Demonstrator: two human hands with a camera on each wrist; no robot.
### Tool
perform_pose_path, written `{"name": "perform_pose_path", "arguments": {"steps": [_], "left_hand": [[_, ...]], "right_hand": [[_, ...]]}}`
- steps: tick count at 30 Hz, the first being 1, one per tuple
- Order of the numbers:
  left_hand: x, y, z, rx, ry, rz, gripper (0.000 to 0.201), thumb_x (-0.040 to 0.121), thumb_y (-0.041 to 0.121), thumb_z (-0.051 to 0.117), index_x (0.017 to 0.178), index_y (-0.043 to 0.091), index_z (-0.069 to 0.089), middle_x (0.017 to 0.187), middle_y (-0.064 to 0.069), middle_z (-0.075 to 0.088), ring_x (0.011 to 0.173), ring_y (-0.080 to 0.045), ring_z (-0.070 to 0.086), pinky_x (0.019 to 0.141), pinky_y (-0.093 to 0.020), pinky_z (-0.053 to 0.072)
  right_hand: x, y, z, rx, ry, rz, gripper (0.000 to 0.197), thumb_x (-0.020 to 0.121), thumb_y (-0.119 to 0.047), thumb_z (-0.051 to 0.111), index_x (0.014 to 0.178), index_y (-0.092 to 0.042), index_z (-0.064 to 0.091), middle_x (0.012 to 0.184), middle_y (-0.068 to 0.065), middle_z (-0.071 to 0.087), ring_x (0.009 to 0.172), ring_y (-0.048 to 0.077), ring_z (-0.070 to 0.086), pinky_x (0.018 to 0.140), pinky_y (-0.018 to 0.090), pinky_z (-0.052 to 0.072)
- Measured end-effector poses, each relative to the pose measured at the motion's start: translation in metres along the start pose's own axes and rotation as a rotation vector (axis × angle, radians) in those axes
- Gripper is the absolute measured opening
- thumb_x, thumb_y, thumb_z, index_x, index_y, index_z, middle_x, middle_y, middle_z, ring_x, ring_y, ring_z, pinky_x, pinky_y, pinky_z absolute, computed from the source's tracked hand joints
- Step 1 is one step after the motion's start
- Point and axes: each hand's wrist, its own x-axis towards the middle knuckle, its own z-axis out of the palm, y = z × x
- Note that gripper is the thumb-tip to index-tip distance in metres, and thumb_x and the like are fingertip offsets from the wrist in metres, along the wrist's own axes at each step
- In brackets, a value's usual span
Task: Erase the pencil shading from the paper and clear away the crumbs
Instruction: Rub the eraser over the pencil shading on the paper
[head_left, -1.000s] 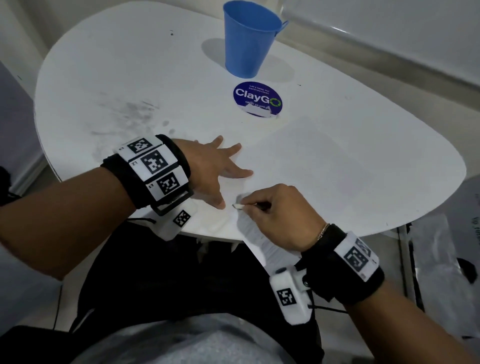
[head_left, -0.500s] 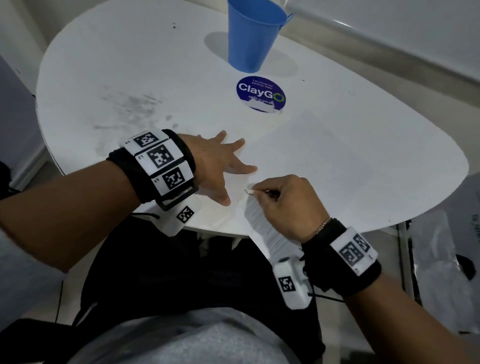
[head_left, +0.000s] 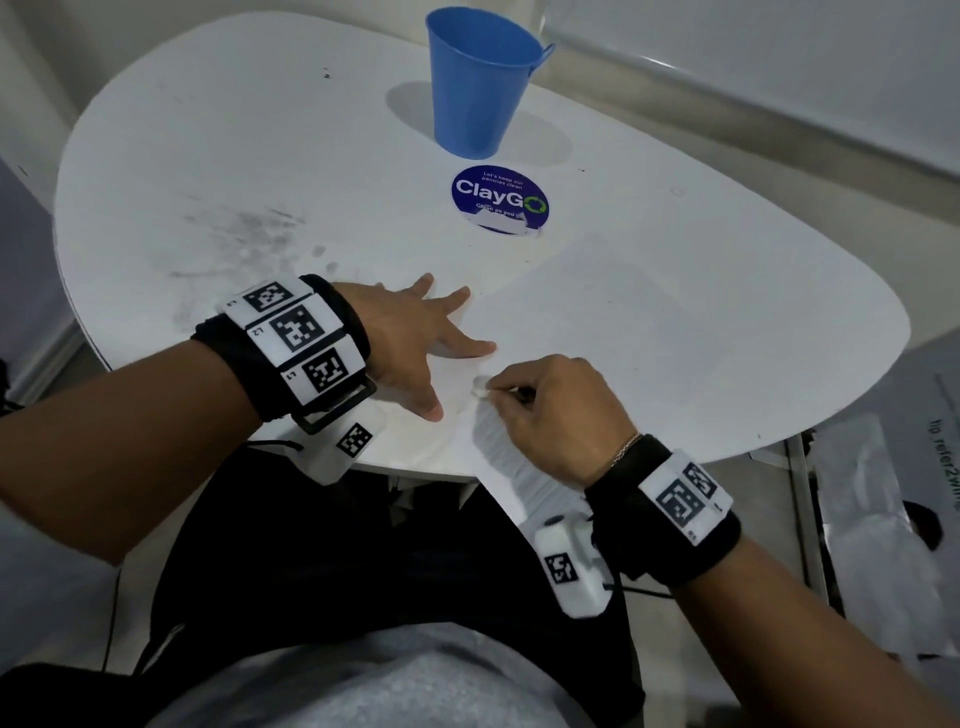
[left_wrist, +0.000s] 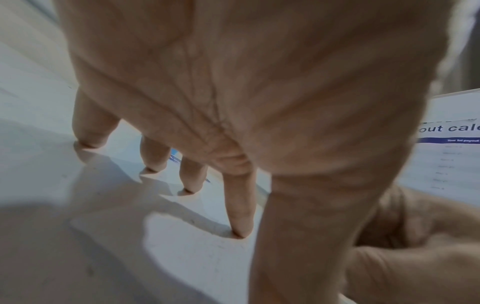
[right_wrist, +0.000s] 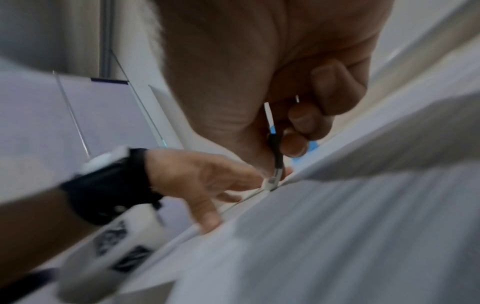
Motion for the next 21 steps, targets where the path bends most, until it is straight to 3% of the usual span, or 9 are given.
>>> {"name": "perform_pose_path", "arguments": {"steps": [2,4,7,9,12,14,16,21], "left_hand": [[0.000,0.000,-0.001,0.002,-0.003,0.000,0.089,0.086,0.059,0.067,0.145,0.070,0.001,0.162,0.018,-0.030,0.149,-0.015,-0.031,0.124,-0.054,-0.004],[-0.001,0.001,-0.001,0.009,-0.007,0.001,0.090,0.086,0.059,0.067,0.145,0.070,0.000,0.162,0.017,-0.030,0.149,-0.016,-0.031,0.124,-0.055,-0.003],[-0.001,0.002,-0.002,0.029,-0.005,-0.002,0.091,0.087,0.059,0.067,0.146,0.069,-0.001,0.162,0.015,-0.031,0.149,-0.019,-0.031,0.124,-0.056,-0.002],[-0.001,0.003,-0.001,0.032,-0.001,0.000,0.091,0.087,0.059,0.066,0.146,0.068,-0.001,0.162,0.014,-0.031,0.150,-0.020,-0.030,0.124,-0.057,-0.002],[-0.002,0.002,-0.002,0.031,-0.002,-0.001,0.090,0.087,0.059,0.065,0.146,0.068,-0.002,0.162,0.014,-0.030,0.150,-0.020,-0.029,0.124,-0.057,-0.001],[-0.003,0.002,-0.002,0.027,-0.006,-0.002,0.089,0.087,0.058,0.066,0.146,0.068,-0.001,0.162,0.015,-0.030,0.150,-0.019,-0.030,0.124,-0.057,-0.001],[-0.004,0.004,-0.002,0.033,-0.002,-0.001,0.089,0.088,0.057,0.066,0.147,0.068,0.000,0.162,0.014,-0.030,0.150,-0.019,-0.029,0.124,-0.057,-0.001],[-0.004,0.003,-0.002,0.012,0.006,-0.003,0.089,0.088,0.056,0.066,0.148,0.066,0.001,0.163,0.013,-0.028,0.150,-0.020,-0.029,0.124,-0.058,-0.001]], "right_hand": [[0.004,0.007,-0.001,-0.007,0.060,0.039,0.017,0.093,-0.030,0.062,0.099,-0.029,0.078,0.092,-0.009,0.076,0.084,0.016,0.070,0.078,0.036,0.057],[-0.001,0.001,0.005,-0.026,0.018,0.000,0.018,0.092,-0.029,0.061,0.098,-0.025,0.077,0.090,-0.006,0.076,0.082,0.018,0.070,0.077,0.036,0.057],[-0.009,-0.008,0.006,0.023,-0.086,-0.053,0.018,0.093,-0.028,0.062,0.102,-0.026,0.077,0.106,-0.017,0.074,0.090,0.009,0.070,0.084,0.030,0.056],[0.001,0.001,-0.002,0.015,-0.029,0.001,0.017,0.092,-0.029,0.064,0.102,-0.027,0.078,0.103,-0.015,0.075,0.089,0.008,0.069,0.084,0.027,0.055],[0.004,0.006,-0.004,-0.006,0.040,0.035,0.016,0.092,-0.027,0.064,0.098,-0.025,0.079,0.091,-0.008,0.076,0.081,0.012,0.069,0.079,0.030,0.055],[-0.006,-0.005,0.002,-0.030,-0.038,-0.043,0.016,0.092,-0.027,0.063,0.097,-0.024,0.078,0.087,-0.007,0.076,0.073,0.011,0.066,0.073,0.027,0.054],[-0.011,-0.011,0.002,-0.014,-0.109,-0.078,0.016,0.093,-0.026,0.064,0.098,-0.025,0.078,0.094,-0.011,0.076,0.071,0.003,0.063,0.071,0.020,0.049],[0.006,0.006,-0.010,-0.027,0.020,0.060,0.016,0.092,-0.027,0.063,0.096,-0.024,0.078,0.092,-0.006,0.077,0.084,0.016,0.070,0.082,0.034,0.056]]}}
